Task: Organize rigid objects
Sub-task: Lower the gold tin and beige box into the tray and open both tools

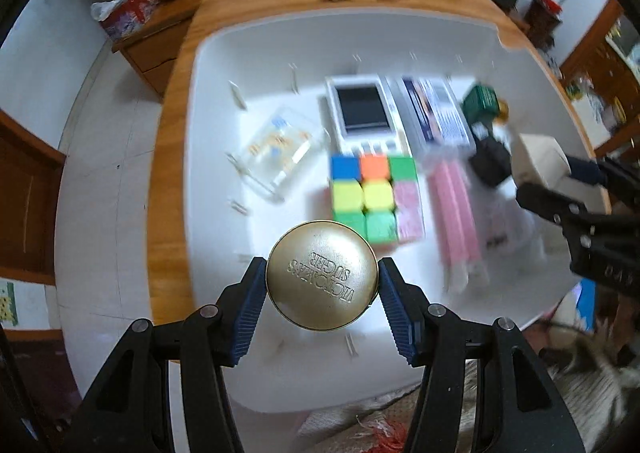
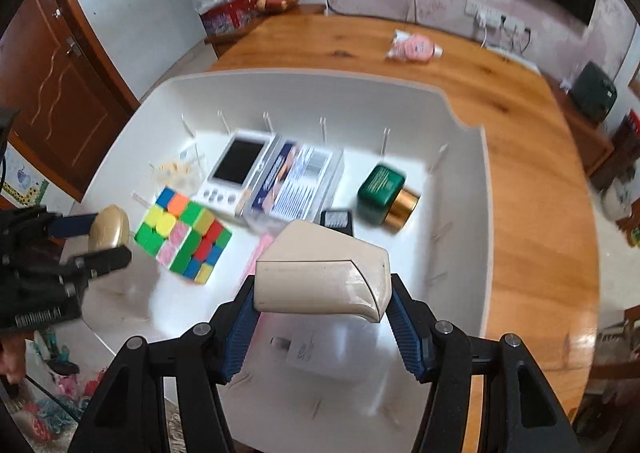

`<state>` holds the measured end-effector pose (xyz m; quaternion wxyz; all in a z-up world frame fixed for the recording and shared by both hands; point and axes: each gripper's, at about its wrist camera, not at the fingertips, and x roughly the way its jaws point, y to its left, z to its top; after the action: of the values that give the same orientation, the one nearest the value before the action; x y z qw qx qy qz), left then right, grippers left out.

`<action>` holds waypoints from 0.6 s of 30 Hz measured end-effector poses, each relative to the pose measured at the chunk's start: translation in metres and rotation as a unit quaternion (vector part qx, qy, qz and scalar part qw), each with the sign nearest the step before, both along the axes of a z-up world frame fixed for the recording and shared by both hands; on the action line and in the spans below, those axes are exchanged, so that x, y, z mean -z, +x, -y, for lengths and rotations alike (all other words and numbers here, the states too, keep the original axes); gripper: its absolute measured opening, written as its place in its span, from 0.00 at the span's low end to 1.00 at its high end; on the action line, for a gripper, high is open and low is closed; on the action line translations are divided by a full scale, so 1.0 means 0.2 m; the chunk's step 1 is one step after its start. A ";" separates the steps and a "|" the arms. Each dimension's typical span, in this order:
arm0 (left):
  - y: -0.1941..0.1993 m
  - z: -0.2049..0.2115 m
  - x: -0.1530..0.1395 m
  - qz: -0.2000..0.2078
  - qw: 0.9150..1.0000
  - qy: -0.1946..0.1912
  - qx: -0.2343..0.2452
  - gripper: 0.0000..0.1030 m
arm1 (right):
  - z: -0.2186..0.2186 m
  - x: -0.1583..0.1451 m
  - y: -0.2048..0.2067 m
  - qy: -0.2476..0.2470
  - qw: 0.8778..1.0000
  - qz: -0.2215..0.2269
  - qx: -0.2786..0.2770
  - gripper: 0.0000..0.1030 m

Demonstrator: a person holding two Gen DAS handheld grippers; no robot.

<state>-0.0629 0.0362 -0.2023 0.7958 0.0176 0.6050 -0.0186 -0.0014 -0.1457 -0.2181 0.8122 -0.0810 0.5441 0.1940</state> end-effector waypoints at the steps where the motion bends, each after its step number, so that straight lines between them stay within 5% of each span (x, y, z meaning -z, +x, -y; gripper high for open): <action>1: -0.01 0.01 0.03 -0.007 1.000 0.000 0.002 0.58 | 0.00 0.02 -0.01 0.000 1.000 -0.005 0.001 0.60; 12: 0.01 0.09 0.10 0.012 0.999 0.052 0.007 0.60 | -0.02 0.07 -0.09 -0.019 0.999 -0.035 -0.011 0.61; 18: 0.03 0.14 0.12 0.036 0.997 0.065 0.028 0.77 | 0.00 0.04 -0.10 0.005 1.000 -0.027 0.003 0.61</action>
<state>-0.0578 0.0088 -0.2270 0.8132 0.0869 0.5754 -0.0007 -0.0216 -0.1464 -0.2258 0.7985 -0.0700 0.5647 0.1964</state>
